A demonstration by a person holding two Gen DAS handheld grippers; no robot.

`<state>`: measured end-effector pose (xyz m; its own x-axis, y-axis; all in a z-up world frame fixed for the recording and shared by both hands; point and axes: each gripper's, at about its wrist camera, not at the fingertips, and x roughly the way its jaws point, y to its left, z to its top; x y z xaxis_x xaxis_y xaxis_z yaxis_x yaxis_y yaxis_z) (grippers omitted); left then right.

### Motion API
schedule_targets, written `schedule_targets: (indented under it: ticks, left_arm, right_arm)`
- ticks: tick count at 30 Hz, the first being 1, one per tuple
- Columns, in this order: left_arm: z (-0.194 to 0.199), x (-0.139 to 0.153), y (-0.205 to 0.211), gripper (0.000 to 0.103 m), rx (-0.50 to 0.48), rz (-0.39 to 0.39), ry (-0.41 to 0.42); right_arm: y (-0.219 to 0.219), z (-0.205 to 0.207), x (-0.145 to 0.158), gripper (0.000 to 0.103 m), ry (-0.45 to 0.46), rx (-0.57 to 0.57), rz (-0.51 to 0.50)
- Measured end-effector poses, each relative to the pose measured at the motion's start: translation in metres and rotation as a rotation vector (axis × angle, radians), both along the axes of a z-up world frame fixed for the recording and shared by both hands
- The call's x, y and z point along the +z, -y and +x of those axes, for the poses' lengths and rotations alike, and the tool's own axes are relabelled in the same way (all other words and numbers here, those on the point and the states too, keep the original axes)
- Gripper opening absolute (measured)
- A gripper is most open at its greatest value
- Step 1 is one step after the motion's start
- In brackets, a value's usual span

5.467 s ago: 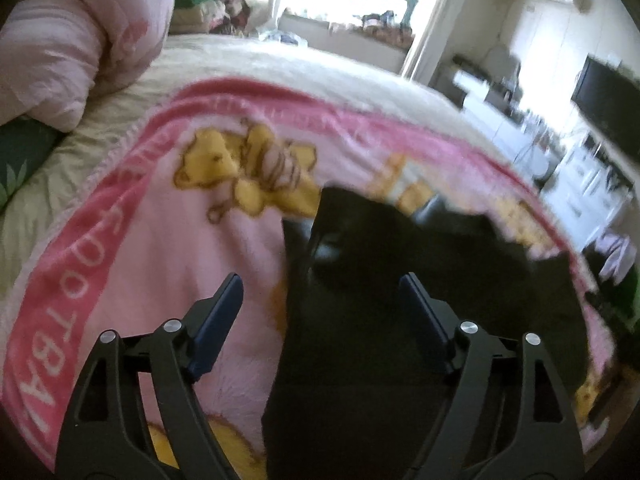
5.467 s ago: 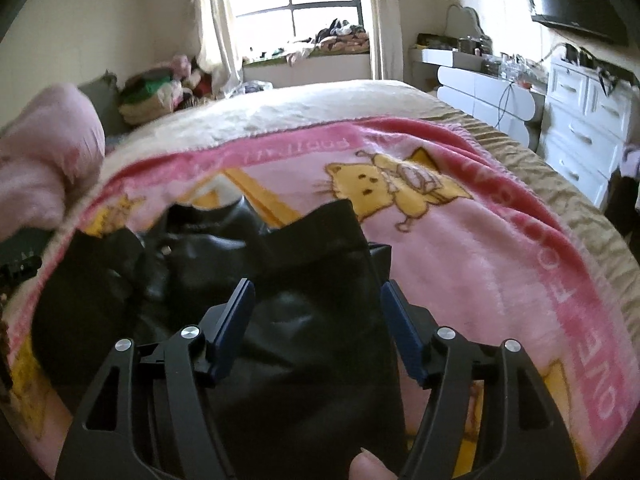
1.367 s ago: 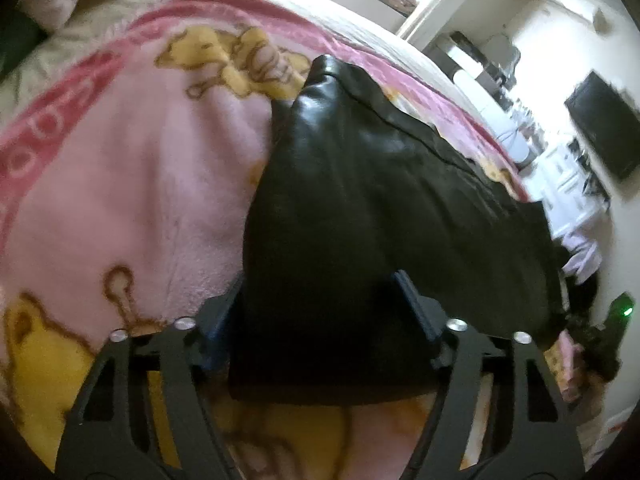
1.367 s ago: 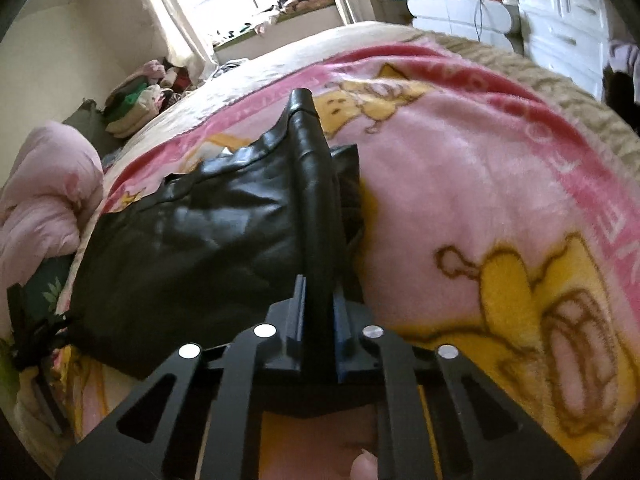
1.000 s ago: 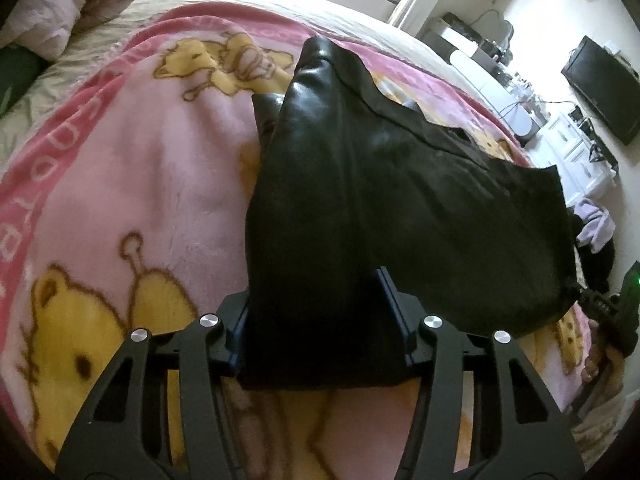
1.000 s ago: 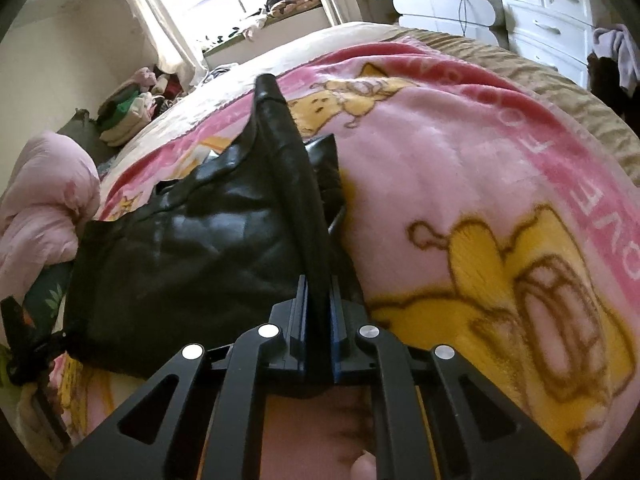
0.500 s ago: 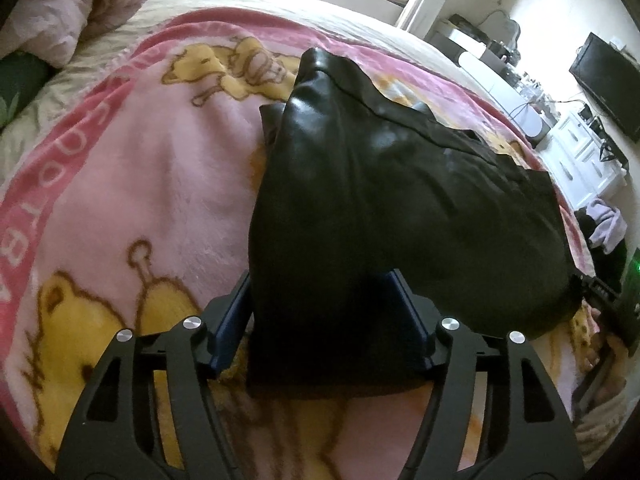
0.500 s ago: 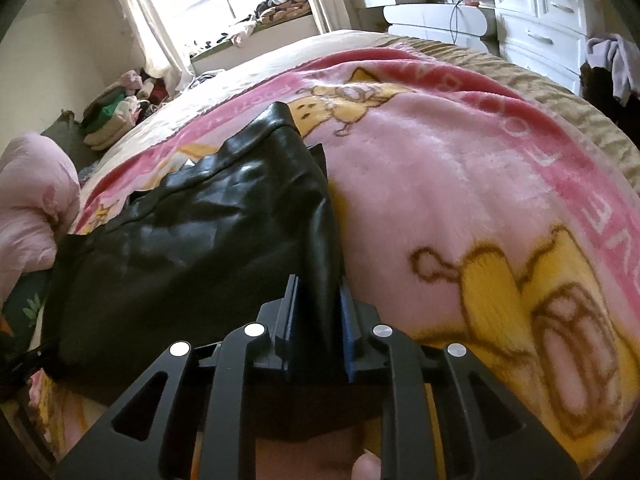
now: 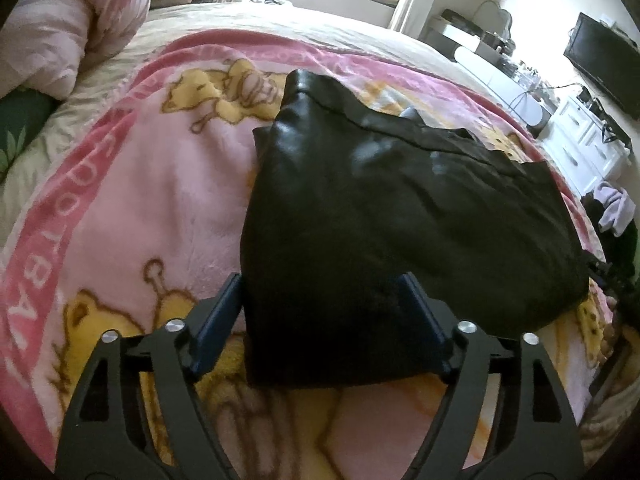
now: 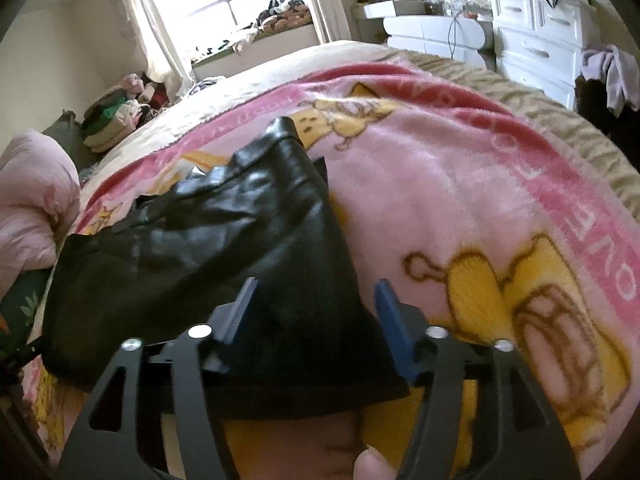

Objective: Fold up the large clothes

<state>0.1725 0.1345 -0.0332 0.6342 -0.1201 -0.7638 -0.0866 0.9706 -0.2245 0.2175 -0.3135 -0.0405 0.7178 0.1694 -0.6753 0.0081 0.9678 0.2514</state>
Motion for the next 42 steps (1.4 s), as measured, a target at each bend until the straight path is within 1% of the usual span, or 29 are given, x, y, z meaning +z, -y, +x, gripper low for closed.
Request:
schedule_targets:
  ticks: [1,4,6,8,11,18,22,25,30,35,36,37,39,40,42]
  left_arm:
    - [-0.001,0.002,0.001,0.079,-0.001,0.002,0.007]
    - [-0.005,0.011,0.003,0.086,-0.009,0.015,0.031]
    - [-0.008,0.016,0.006,0.09,-0.006,0.034,0.045]
    - [-0.008,0.019,0.007,0.093,-0.005,0.047,0.053]
    - [-0.008,0.02,0.006,0.094,-0.002,0.062,0.055]
    - [-0.009,0.023,-0.003,0.094,0.034,0.066,0.059]
    - [-0.01,0.028,-0.011,0.094,0.053,0.073,0.073]
    - [-0.011,0.029,-0.017,0.094,0.074,0.075,0.078]
    - [-0.011,0.031,-0.027,0.094,0.098,0.063,0.079]
    - [-0.007,0.026,-0.032,0.094,0.088,0.031,0.076]
    - [-0.005,0.021,-0.033,0.094,0.087,0.021,0.07]
    - [-0.003,0.019,-0.033,0.094,0.086,0.015,0.065]
    - [0.006,0.009,-0.031,0.094,0.064,-0.022,0.04]
    - [0.009,0.007,-0.03,0.094,0.06,-0.031,0.034]
    - [0.017,-0.001,-0.025,0.094,0.047,-0.034,0.008]
  right_arm:
    - [-0.002,-0.002,0.004,0.078,0.013,-0.004,-0.017]
    - [-0.009,-0.008,0.013,0.08,0.049,0.001,-0.048]
    - [-0.017,-0.012,0.019,0.084,0.073,0.021,-0.063]
    - [-0.027,-0.017,0.025,0.085,0.094,0.049,-0.068]
    - [-0.047,-0.023,0.033,0.085,0.123,0.101,-0.078]
    - [-0.095,-0.035,0.044,0.085,0.153,0.226,-0.079]
    - [-0.122,-0.038,0.047,0.085,0.144,0.296,-0.068]
    - [-0.14,-0.041,0.047,0.085,0.142,0.338,-0.079]
    - [-0.162,-0.043,0.046,0.085,0.136,0.386,-0.087]
    - [-0.177,-0.047,0.042,0.084,0.116,0.419,-0.099]
    - [-0.179,-0.048,0.04,0.074,0.105,0.417,-0.115]
    - [-0.181,-0.047,0.037,0.053,0.096,0.416,-0.129]
    - [-0.186,-0.043,0.03,0.033,0.066,0.419,-0.164]
    - [-0.188,-0.04,0.025,0.032,0.048,0.422,-0.175]
    - [-0.193,-0.031,0.003,0.032,-0.043,0.42,-0.216]
